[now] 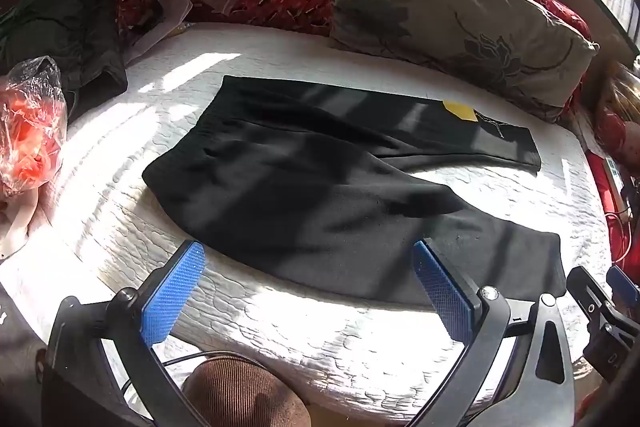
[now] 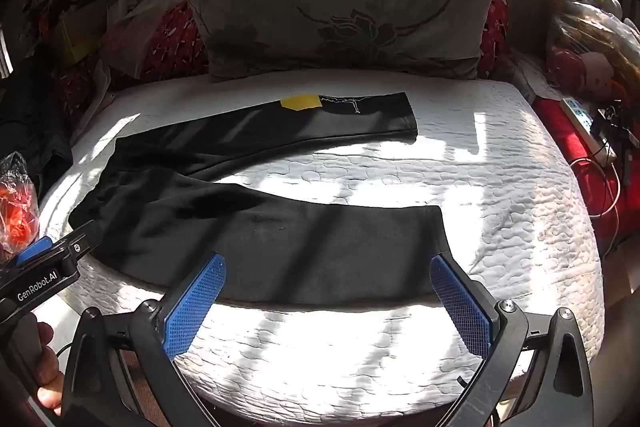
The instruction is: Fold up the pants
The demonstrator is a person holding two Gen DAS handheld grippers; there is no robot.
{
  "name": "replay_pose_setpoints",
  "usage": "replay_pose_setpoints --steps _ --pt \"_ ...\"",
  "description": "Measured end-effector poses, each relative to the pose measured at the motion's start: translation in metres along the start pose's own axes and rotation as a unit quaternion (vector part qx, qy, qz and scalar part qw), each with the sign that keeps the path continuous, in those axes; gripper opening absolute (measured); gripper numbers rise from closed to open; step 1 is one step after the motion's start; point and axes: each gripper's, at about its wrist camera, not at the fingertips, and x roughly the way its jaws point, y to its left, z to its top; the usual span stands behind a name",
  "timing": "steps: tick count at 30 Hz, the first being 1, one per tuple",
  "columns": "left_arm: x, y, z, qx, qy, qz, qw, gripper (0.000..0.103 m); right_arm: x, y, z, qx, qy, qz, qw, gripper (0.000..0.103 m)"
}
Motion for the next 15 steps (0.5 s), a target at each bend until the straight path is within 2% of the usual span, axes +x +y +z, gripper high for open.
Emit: replay_pose_setpoints --steps 1,4,9,11,12,15 --pt "0.006 0.016 -0.002 -0.031 0.003 -0.027 0.9992 0.103 0.001 0.001 0.001 -0.001 -0.005 -0.001 1.0 0.103" --pt "0.006 0.022 -0.004 -0.033 0.005 -0.039 0.9987 0.103 0.007 0.004 0.004 -0.004 -0.015 -0.003 1.0 0.103" --pt "0.007 0.012 -0.011 -0.01 -0.012 -0.029 0.9995 0.103 0.02 0.015 0.011 0.0 -0.027 0.002 1.0 0.103" --pt "0.009 0.012 -0.013 -0.013 -0.006 -0.035 0.9993 0.103 0.005 -0.005 -0.017 0.011 -0.029 0.013 0.999 0.103" --pt "0.011 0.012 -0.013 -0.014 0.001 -0.039 0.9991 0.103 0.004 -0.006 -0.014 0.011 -0.026 0.012 1.0 0.103" --pt "0.015 0.008 -0.016 0.001 0.009 -0.016 0.9998 0.103 0.005 -0.009 -0.018 0.011 -0.028 0.006 1.0 0.103"
